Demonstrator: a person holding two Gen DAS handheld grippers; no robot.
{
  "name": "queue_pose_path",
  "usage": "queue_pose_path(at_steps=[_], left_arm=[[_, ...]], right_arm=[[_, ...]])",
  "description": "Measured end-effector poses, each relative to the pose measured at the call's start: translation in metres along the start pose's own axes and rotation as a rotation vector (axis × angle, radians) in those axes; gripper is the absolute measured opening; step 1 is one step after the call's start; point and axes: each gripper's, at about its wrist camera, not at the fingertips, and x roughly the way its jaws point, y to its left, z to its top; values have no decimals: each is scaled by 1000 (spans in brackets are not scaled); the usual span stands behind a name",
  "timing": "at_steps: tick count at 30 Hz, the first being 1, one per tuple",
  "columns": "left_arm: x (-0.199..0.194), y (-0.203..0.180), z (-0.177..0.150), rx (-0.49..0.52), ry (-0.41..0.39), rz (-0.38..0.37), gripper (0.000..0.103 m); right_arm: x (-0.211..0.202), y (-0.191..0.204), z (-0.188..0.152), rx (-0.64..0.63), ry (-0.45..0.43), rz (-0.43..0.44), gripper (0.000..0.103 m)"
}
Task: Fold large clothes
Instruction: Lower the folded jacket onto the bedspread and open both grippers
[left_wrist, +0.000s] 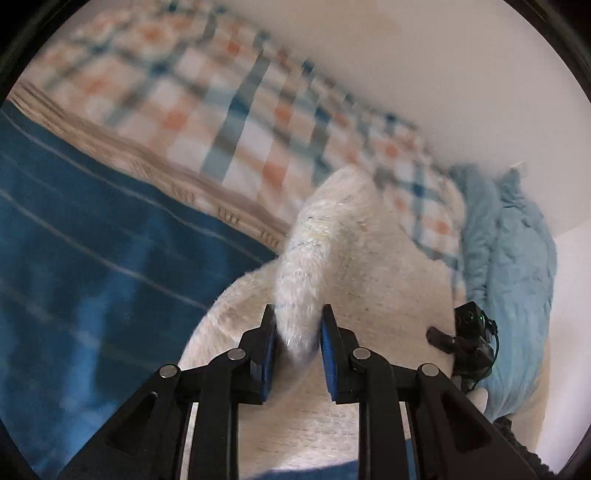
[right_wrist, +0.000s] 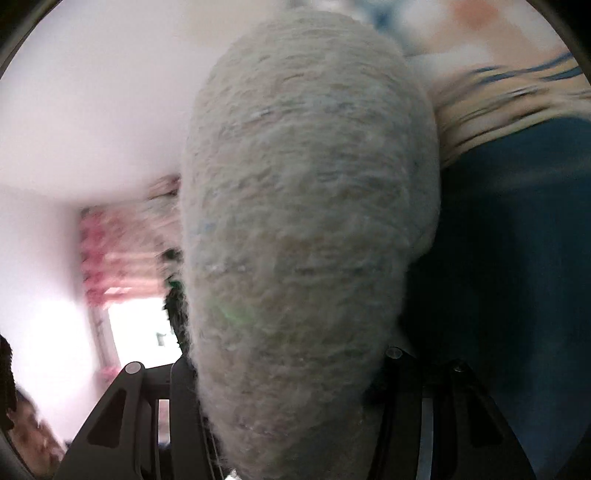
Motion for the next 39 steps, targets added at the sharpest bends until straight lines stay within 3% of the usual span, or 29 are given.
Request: queue_pose_path(at_steps=[3,5,7,10,12,13,14,15,17,21,25,32,39], left_arm=[[37,11,-5,6,48,10,19],[38,9,-9,31,46,40,24],[30,4,-14,44,48,71,24],[15,-9,-14,77,31,157,24],[1,-26,-21,150,1,284,41],[-4,-35,-24,188,-6,337,70],[-10,-45,-31,225,-17,386,99],[-20,-57,-40,268,-40,429,100],[-37,-72,-57,307,-65,448,100],[-77,-107,-93,350,-95,493,101],[-127,-138,-123,362,-127,509,102],[-225,-184,-166,356,-177,493,102],[-344,-242,-227,395,-258,503,102]], right_arm=[[-16,-17,3,3,27,28,56],[-15,-15,3,8,51,-28,59],[-18,3,4,-14,37,-149,68],[-35,49,-20,-115,-64,-488,86],[-36,72,-45,-175,-110,-706,91],[-34,92,-67,-236,-164,-876,93],[-29,105,-84,-274,-191,-990,94],[-24,118,-104,-304,-233,-1123,94],[-13,140,-132,-316,-291,-1297,96],[3,196,-192,-255,-398,-1368,97],[1,251,-299,-261,-507,-1407,97],[-3,363,-406,-342,-595,-1451,98],[-22,482,-549,-418,-676,-1454,98]])
